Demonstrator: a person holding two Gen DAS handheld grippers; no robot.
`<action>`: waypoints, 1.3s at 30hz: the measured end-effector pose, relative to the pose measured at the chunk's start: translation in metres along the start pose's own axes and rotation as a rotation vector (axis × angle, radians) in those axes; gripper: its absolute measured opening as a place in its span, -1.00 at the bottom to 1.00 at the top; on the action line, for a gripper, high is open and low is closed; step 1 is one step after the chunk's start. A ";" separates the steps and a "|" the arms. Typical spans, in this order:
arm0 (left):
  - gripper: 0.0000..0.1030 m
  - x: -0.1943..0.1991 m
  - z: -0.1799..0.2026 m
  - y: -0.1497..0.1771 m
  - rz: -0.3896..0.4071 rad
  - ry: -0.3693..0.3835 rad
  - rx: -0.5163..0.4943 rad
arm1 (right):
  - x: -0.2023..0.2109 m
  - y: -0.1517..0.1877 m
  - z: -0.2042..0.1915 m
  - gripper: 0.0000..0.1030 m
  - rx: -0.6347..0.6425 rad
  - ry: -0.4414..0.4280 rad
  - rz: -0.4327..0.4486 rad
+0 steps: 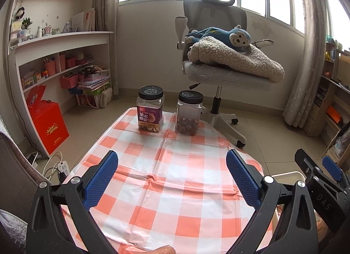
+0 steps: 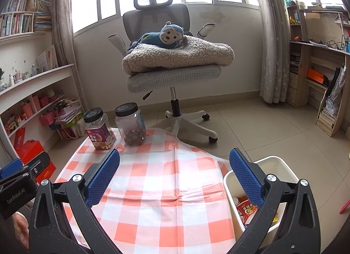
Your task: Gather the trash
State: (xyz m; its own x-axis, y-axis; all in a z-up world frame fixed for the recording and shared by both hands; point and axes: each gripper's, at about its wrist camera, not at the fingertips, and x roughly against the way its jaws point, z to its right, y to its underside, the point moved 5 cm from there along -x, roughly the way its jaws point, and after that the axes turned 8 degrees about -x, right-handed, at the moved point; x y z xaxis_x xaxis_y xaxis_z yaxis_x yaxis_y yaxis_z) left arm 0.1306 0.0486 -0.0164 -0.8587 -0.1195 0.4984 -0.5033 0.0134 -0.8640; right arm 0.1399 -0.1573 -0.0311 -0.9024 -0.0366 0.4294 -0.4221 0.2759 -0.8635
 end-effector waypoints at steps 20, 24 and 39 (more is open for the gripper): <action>0.87 -0.001 0.005 0.005 -0.005 -0.008 -0.021 | 0.000 0.001 -0.006 0.87 0.011 -0.008 0.001; 0.87 0.001 0.007 0.004 0.005 -0.015 -0.027 | 0.001 0.001 -0.005 0.87 0.010 -0.007 -0.004; 0.85 0.005 0.005 0.003 0.025 -0.031 -0.035 | -0.001 0.004 -0.004 0.87 0.020 -0.007 -0.014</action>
State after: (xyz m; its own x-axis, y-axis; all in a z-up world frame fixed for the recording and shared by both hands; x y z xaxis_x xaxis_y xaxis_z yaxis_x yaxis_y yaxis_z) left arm 0.1256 0.0431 -0.0170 -0.8680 -0.1492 0.4735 -0.4851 0.0515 -0.8730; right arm 0.1398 -0.1528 -0.0340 -0.8969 -0.0473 0.4398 -0.4364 0.2560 -0.8625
